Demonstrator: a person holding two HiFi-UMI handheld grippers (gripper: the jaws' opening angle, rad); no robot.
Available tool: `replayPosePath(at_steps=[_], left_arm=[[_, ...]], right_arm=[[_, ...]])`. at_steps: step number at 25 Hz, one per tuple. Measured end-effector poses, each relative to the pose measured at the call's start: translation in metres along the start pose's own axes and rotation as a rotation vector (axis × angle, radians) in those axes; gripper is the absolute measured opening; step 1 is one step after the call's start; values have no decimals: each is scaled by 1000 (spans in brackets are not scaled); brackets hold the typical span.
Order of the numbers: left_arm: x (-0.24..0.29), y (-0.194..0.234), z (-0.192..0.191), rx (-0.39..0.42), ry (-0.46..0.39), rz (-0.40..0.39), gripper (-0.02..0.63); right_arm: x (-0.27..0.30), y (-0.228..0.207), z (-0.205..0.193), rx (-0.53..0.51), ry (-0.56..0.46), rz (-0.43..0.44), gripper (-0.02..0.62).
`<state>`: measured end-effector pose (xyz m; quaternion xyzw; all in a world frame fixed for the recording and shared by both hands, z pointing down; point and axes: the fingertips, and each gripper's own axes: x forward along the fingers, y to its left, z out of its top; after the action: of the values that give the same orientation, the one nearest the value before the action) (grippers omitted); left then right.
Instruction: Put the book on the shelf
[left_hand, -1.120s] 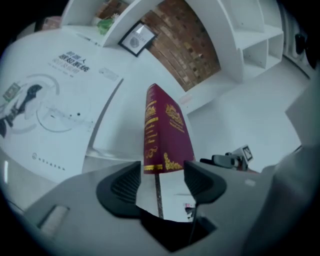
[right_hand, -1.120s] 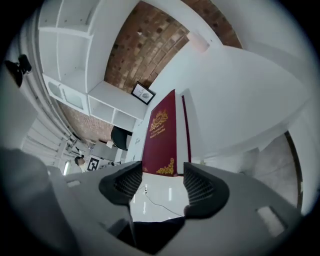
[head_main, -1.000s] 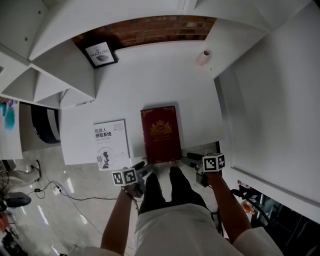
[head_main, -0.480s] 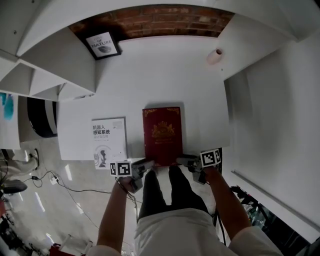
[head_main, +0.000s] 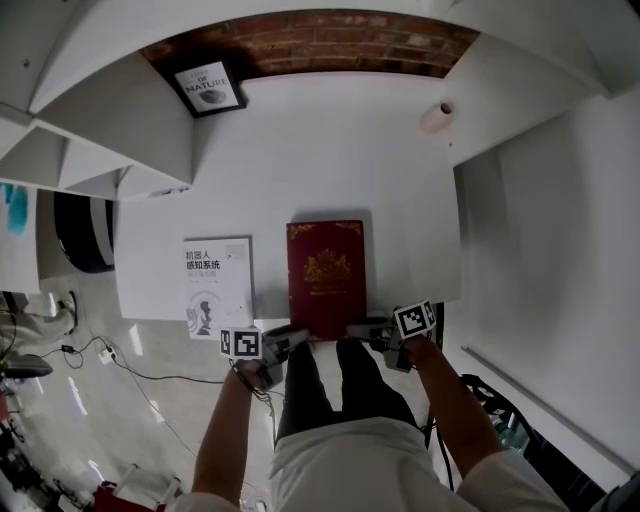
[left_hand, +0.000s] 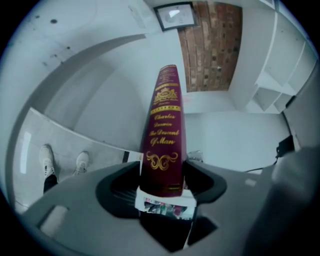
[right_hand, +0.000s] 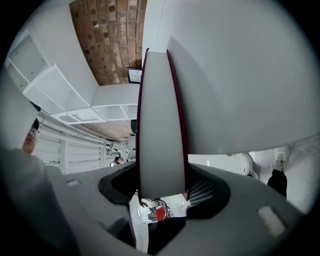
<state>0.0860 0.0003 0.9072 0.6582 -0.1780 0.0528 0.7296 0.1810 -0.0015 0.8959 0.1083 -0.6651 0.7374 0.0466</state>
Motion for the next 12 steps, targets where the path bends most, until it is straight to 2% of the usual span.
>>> replayPosePath(at_steps=[3, 9, 12], left_arm=[[-4, -9, -6, 23, -20, -7, 293], [-10, -34, -13, 78, -40, -26, 293], [-15, -57, -16, 103, -58, -36, 293]], right_arm=[[-2, 14, -2, -31, 1, 28, 265], [-13, 31, -3, -130, 31, 11, 262], [-21, 57, -4, -168, 40, 15, 262]])
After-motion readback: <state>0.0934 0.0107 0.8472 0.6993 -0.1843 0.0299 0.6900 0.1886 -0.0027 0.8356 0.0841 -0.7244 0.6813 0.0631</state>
